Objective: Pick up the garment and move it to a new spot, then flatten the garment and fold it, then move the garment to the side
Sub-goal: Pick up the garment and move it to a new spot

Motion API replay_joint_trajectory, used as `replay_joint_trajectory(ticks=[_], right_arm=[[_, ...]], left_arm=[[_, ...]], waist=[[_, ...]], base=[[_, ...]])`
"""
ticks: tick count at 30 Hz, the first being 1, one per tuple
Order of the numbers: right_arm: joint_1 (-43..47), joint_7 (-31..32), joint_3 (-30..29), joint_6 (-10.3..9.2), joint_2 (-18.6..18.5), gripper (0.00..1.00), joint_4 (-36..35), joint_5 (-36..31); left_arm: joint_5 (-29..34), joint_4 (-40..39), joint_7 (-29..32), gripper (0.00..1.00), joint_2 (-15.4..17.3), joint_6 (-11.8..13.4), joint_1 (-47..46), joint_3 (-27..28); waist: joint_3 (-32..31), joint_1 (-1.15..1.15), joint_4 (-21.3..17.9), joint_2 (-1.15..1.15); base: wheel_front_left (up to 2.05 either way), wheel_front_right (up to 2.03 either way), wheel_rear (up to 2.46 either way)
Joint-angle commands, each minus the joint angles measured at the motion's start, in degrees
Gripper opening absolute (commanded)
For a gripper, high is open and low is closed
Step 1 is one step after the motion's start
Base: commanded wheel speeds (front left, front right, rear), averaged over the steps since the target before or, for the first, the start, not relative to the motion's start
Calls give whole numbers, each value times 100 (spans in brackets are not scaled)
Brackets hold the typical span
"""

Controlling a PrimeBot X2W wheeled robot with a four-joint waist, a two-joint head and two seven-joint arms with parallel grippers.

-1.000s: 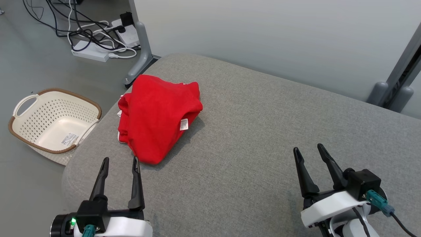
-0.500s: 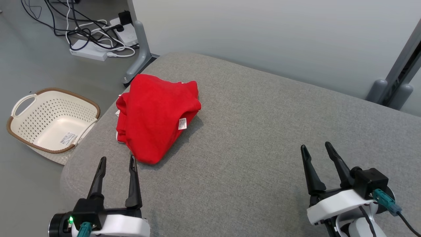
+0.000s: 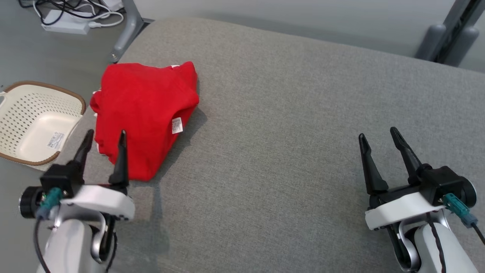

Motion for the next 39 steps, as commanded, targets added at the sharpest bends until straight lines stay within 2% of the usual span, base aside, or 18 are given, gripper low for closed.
replay_joint_trajectory(ticks=[1,7,11,19,27,28,29,39], right_arm=[[-144,32,19,11,-68,100,-76,-107],[-316,84,63,11,-114,100,-150,-196],[-396,120,106,11,-121,100,-185,-237],[-443,123,117,11,-111,100,-222,-292],[-455,115,119,10,-100,100,-240,-333],[-459,114,117,11,-98,100,-232,-332],[-462,114,115,11,-95,100,-223,-331],[-380,88,114,10,-50,100,-76,-288]], left_arm=[[-302,365,265,100,128,-201,-552,153],[-628,1211,1158,100,520,-480,-1570,176],[-668,1690,1704,100,780,-545,-2098,82],[-807,2418,2326,100,969,-619,-2658,-73],[-1002,2980,2668,98,1044,-676,-2905,-311],[-1031,3039,2689,36,1048,-678,-2909,-315],[-1056,3084,2687,0,1047,-681,-2919,-328],[-1100,3206,2191,0,1089,-665,-3009,-426]], waist=[[452,0,-301,0],[799,0,-524,0],[959,0,-657,0],[1136,0,-797,0],[1227,0,-857,0],[1229,0,-860,0],[1230,0,-862,0],[1019,0,-813,0]], base=[[0,0,0],[0,0,0],[0,0,0],[0,0,0],[0,0,0],[0,0,0],[0,0,0],[0,0,0]])
